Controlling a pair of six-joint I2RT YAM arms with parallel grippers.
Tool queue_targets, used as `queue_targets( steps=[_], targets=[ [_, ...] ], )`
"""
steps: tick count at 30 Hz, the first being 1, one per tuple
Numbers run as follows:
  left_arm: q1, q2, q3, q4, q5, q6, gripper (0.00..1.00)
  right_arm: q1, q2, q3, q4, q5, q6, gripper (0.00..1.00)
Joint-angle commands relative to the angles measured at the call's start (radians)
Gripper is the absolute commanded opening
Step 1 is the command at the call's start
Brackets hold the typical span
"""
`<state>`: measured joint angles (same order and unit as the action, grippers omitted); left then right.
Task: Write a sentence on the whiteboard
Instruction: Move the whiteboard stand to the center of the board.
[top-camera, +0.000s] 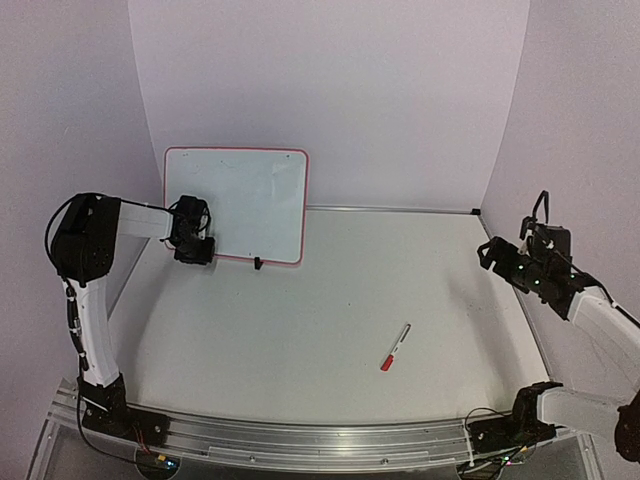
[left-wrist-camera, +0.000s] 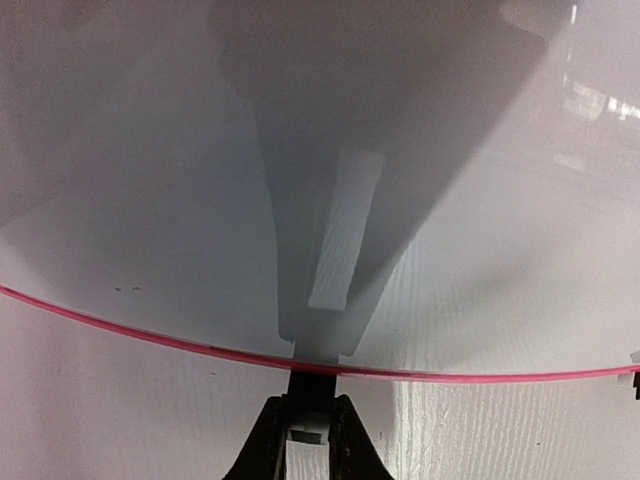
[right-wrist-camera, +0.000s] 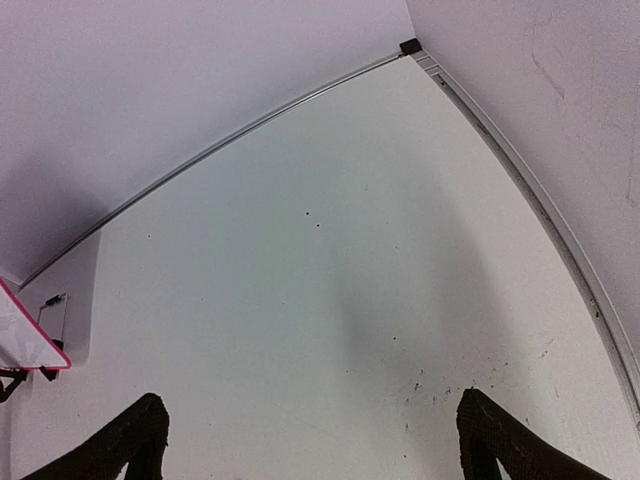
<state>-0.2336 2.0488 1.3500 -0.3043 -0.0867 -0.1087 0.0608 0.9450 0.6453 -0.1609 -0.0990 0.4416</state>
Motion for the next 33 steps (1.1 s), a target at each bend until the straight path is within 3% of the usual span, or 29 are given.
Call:
queue_targets(
  steps=[1,17,33],
  targets=[
    [-0.043,-0.064,-0.056,0.014,-0.003,-0.028,0.0,-0.004,-0.023,0.031,-0.019,0.001,-0.018,0.96],
    [-0.302,-0.221,-0.246,0.101,-0.122,-0.346,0.0,-0.004,-0.044,0.014,-0.039,-0.014,-0.02,0.95],
    [-0.571,-0.194,-0.239,0.087,-0.234,-0.63,0.0,0.046,0.049,0.007,-0.041,-0.069,0.048,0.9]
  ],
)
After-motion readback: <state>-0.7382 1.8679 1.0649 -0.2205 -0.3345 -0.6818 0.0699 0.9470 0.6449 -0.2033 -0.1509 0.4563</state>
